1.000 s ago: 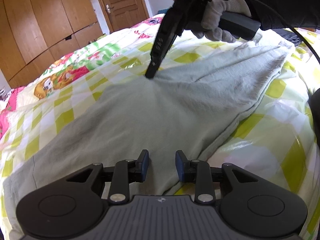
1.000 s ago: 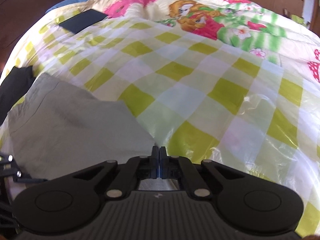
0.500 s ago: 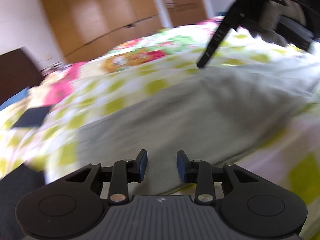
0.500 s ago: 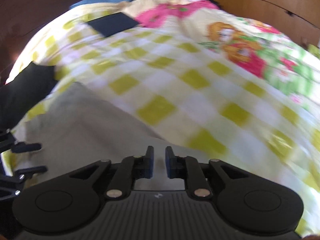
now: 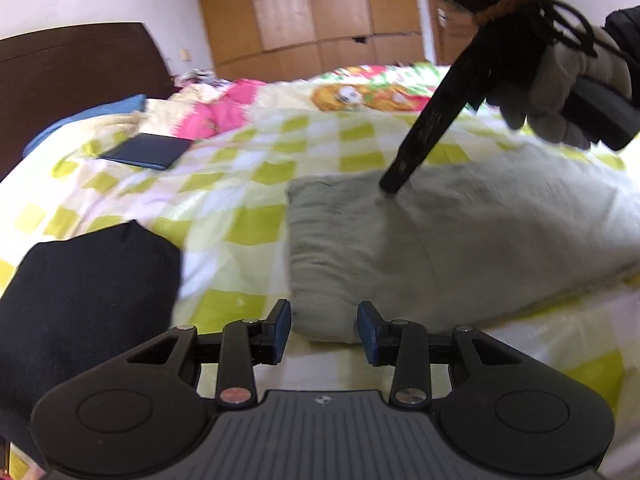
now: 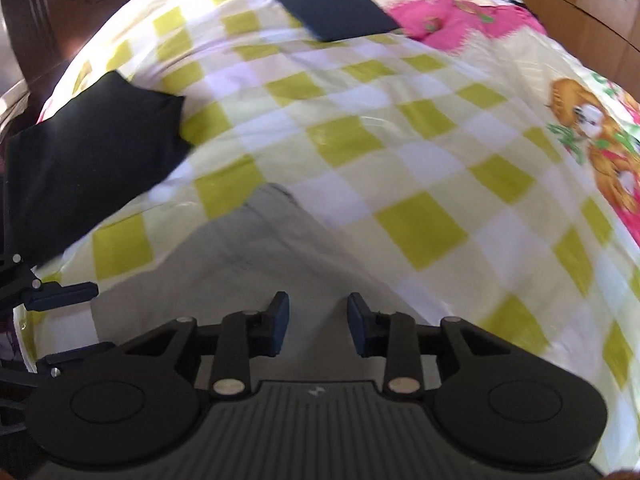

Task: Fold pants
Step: 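Move the right gripper to the grey pants end beside the dark knit garment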

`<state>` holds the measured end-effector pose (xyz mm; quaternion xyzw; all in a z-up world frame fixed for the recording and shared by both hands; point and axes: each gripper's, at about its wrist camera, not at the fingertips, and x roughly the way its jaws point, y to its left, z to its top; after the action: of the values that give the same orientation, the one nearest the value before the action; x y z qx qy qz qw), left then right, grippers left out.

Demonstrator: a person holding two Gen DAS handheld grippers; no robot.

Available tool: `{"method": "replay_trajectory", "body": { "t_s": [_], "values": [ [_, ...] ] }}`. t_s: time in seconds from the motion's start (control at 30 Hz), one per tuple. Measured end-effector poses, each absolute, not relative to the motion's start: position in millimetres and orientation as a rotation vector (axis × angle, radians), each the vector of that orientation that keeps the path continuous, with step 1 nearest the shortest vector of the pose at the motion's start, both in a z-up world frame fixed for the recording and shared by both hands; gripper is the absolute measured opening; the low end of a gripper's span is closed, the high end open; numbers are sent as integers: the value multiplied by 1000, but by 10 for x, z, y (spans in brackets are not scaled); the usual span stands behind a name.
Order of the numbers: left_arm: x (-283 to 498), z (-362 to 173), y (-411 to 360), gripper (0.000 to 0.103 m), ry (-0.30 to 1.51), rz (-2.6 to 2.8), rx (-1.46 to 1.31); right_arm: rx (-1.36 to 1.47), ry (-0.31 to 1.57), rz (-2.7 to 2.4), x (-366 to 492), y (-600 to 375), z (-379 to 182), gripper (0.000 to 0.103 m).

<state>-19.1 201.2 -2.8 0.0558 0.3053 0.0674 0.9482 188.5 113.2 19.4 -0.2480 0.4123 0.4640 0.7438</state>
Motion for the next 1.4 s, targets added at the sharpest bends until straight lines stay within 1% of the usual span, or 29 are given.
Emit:
{"method": "replay_trajectory", "body": {
  "t_s": [0.13, 0.3, 0.37, 0.47, 0.63, 0.83, 1.03, 1.17, 1.27, 1.37, 1.4],
  "values": [
    [-192, -47, 2115, 52, 632, 138, -2, -585, 969, 981, 1868, 1464, 10, 37],
    [-223, -49, 2163, 52, 620, 139, -35, -553, 956, 969, 1820, 1399, 147, 37],
    [-223, -30, 2164, 52, 612, 156, -38, -524, 948, 945, 1798, 1262, 218, 37],
    [-231, 19, 2129, 52, 579, 194, 4, -402, 942, 910, 1775, 922, 283, 41],
    [-229, 128, 1962, 52, 577, 170, 43, -212, 966, 752, 1615, 65, 228, 41],
    [-18, 214, 1170, 52, 579, -46, 138, 68, 946, 493, 1268, -1501, 319, 42],
    [264, 302, 21, 52, 561, -287, 249, 306, 828, 126, 764, -3305, 402, 42],
    [402, 308, -710, 53, 564, -420, 347, 516, 737, -90, 318, -4338, 266, 44],
    [441, 327, -1151, 53, 563, -499, 408, 679, 694, -165, 83, -4857, 77, 44],
    [454, 321, -1510, 53, 568, -553, 474, 811, 640, -179, -11, -5123, -120, 44],
    [465, 316, -1609, 53, 570, -565, 494, 838, 615, -175, -25, -5162, -168, 42]
  ]
}}
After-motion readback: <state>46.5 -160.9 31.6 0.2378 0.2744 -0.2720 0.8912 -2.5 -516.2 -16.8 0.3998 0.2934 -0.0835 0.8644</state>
